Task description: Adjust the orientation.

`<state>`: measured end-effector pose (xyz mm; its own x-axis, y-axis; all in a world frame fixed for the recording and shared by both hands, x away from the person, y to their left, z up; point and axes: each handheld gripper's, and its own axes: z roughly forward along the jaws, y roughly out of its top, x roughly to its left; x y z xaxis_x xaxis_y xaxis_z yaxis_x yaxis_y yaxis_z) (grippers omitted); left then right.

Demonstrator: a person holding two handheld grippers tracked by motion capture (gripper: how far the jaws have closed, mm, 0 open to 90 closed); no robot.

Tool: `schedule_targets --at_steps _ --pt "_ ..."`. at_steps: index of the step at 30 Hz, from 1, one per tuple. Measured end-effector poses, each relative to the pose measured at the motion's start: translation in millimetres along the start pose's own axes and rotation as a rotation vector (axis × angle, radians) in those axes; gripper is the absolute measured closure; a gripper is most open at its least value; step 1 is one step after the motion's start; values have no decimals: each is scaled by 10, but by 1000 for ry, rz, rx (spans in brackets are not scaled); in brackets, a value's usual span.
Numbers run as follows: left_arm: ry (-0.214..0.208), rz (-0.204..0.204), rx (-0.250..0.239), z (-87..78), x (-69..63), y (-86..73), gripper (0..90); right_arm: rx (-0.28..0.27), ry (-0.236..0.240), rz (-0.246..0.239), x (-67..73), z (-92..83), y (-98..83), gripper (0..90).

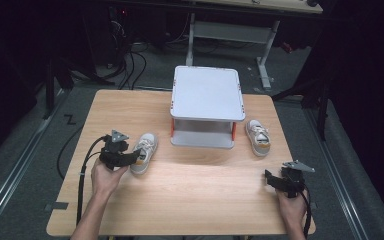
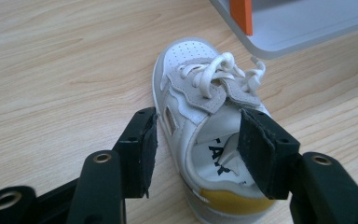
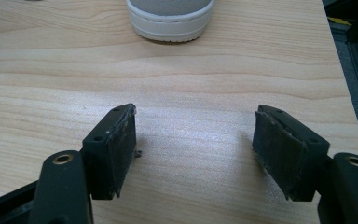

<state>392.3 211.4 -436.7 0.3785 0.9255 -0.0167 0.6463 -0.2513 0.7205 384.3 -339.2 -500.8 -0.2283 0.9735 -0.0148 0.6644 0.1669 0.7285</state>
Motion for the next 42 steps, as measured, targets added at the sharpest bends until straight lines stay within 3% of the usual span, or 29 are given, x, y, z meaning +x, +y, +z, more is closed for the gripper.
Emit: schedule_targets --at_steps 3,7,13,18,25,27,31,37,42 --pt "6 46 38 105 -24 15 511 0 0 0 0 0 0 301" --pt "11 53 73 191 -17 -3 558 0 1 0 -1 -1 -1 301" --pt "20 43 67 190 12 -2 692 0 1 0 -1 -1 -1 301" --pt "30 75 65 174 -7 -8 806 0 1 0 0 -1 -1 301" --pt "64 85 38 140 -28 2 846 0 0 0 1 -2 -1 301" --pt "54 67 27 122 -28 6 853 0 1 0 0 -2 -1 301" --pt "54 76 26 108 -50 8 855 0 1 0 0 -2 -1 301" --pt "19 72 9 70 -125 20 855 0 -1 -1 1 -2 -1 301" --pt "-18 68 -11 -6 -262 53 854 0 -1 0 2 -2 -1 301"
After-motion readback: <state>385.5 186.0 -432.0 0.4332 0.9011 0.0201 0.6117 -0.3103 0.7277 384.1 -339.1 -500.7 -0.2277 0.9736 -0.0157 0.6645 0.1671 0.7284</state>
